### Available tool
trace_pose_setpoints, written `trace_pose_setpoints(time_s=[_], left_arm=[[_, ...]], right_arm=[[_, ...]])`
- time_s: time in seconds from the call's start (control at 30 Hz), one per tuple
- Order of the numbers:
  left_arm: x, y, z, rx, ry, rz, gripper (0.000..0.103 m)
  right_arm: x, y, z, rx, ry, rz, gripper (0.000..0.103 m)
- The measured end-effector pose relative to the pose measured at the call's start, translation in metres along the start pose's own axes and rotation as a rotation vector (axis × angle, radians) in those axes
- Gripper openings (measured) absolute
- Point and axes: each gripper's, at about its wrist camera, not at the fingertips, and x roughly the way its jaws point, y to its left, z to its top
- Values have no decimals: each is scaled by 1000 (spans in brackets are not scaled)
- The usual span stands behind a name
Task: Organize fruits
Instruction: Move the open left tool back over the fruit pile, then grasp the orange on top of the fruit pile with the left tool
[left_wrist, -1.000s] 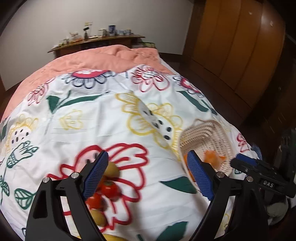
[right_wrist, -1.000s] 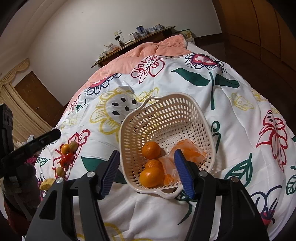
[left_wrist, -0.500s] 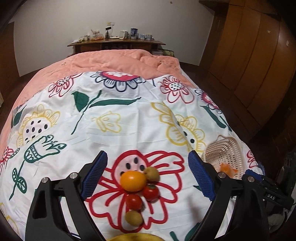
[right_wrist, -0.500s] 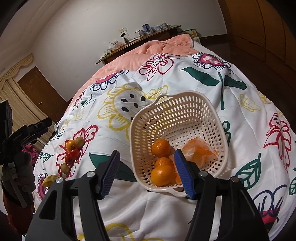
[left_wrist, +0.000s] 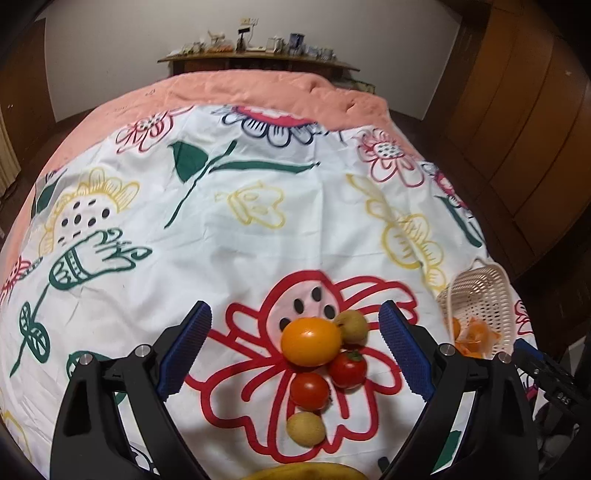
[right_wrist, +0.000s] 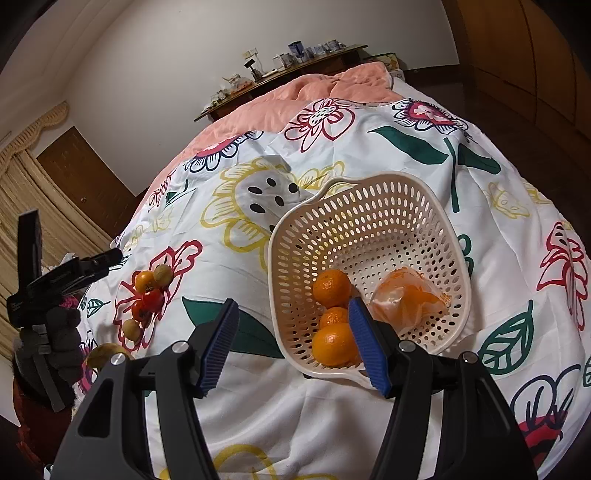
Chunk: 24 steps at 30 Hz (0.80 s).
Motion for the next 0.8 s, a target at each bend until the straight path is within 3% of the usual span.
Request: trace_pose_setpoints(time_s=[0.23, 0.57, 0.8], left_arm=[[13, 2, -4, -8, 39, -18, 92], [23, 5, -5, -38, 77, -79, 61], [33, 0, -8, -13, 97, -101, 61]], right_arm=[[3, -1, 1, 7, 9, -4, 63], [3, -5, 2, 19, 13, -12, 63], [2, -6, 3, 21, 10, -16, 63]])
